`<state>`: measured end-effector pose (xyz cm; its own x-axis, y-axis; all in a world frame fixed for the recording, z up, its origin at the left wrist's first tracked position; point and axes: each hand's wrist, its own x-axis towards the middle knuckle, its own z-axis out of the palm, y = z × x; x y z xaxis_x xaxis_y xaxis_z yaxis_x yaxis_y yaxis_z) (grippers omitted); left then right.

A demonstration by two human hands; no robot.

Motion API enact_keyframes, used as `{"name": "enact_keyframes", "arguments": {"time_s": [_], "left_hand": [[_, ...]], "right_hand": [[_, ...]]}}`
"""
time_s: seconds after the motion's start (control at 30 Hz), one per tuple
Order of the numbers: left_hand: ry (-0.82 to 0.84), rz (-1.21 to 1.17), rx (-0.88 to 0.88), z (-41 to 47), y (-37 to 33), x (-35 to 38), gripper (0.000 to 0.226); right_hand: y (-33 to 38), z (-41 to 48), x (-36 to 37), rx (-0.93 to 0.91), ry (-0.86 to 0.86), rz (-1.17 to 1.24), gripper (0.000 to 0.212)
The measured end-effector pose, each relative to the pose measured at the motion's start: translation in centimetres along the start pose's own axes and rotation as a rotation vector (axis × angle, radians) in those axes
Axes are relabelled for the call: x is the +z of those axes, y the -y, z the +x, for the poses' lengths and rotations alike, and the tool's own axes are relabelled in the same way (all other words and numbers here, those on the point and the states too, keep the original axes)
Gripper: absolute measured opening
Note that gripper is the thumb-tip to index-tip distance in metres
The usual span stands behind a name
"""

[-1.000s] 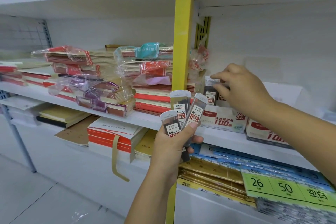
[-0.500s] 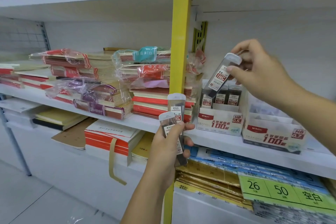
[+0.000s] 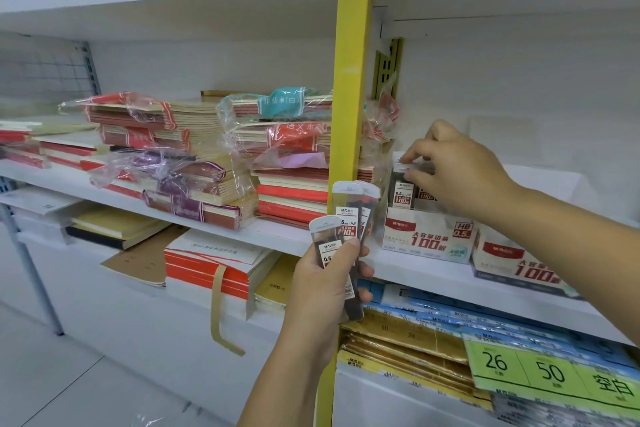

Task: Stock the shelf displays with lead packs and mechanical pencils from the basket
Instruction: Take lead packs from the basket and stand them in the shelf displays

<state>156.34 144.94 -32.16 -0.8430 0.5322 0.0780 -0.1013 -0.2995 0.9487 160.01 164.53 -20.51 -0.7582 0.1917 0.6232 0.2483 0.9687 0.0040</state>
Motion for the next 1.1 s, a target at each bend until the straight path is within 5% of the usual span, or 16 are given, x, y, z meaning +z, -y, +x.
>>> {"name": "enact_keyframes", "arguments": {"time_s": [0.13, 0.3, 0.43, 0.6, 0.77, 0.93, 1.1], "left_hand": [[0.001, -0.012, 0.045, 0.0, 0.1, 0.3, 0.013], [0.03, -0.025, 0.083, -0.3, 0.1, 0.9, 0.017], [0.05, -0.055, 0.062, -0.4, 0.2, 1.1, 0.019], [0.057, -0.075, 0.071, 0.0, 0.3, 0.9, 0.021], [0.049, -0.073, 0.101, 0.4, 0.5, 0.5, 0.017], [0.032, -0.014, 0.108, 0.5, 0.6, 0.2, 0.015], [0.05, -0.016, 0.1, 0.4, 0.5, 0.2, 0.017]], "right_hand": [[0.9, -1.8, -0.7, -0.01, -0.049, 0.201, 0.027], [3.4, -4.9, -1.4, 0.083, 0.294, 0.83, 0.019], [3.4, -5.0, -1.3, 0.195, 0.19, 0.985, 0.016], [2.2, -5.1, -1.8, 0.221, 0.124, 0.977, 0.013], [0.8, -3.8, -3.9, 0.074, -0.247, 0.822, 0.02], [0.4, -2.3, -2.8, -0.014, -0.071, 0.368, 0.021], [0.0, -0.9, -1.5, 0.032, -0.054, 0.437, 0.016]]}}
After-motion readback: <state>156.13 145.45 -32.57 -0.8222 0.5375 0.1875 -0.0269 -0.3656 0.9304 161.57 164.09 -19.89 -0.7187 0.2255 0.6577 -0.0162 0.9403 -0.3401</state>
